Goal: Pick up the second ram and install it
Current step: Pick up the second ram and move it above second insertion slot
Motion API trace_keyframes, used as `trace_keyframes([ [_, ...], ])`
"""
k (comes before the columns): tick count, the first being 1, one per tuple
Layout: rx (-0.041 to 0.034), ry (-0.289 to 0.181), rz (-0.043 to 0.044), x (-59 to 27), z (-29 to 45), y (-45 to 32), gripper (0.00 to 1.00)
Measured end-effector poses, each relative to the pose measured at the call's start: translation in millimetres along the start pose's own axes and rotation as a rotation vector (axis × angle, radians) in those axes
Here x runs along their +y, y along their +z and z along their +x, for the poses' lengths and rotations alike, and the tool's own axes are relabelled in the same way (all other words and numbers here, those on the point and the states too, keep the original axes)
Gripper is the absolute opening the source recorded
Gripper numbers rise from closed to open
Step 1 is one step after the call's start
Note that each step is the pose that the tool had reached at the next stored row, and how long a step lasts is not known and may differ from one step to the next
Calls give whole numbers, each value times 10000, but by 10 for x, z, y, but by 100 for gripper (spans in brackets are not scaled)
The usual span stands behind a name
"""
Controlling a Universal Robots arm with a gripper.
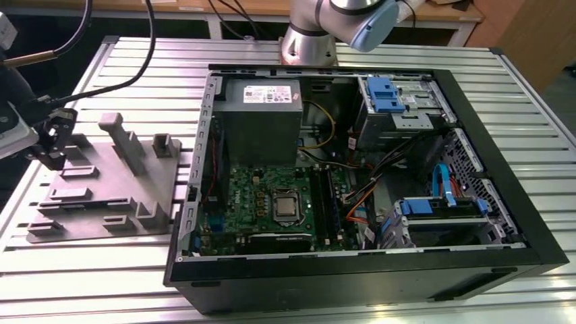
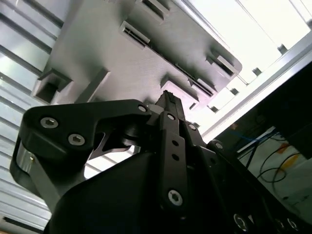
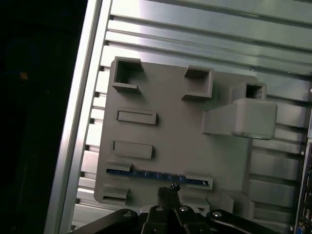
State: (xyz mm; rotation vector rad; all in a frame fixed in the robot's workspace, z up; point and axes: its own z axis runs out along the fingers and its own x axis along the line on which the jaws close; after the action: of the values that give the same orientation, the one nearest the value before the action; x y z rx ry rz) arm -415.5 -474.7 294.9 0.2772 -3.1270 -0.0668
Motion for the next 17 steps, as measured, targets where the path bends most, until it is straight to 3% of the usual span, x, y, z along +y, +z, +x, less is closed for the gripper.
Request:
trace_keyframes([
  [17, 132, -3093, -7, -3, 0, 66, 10],
])
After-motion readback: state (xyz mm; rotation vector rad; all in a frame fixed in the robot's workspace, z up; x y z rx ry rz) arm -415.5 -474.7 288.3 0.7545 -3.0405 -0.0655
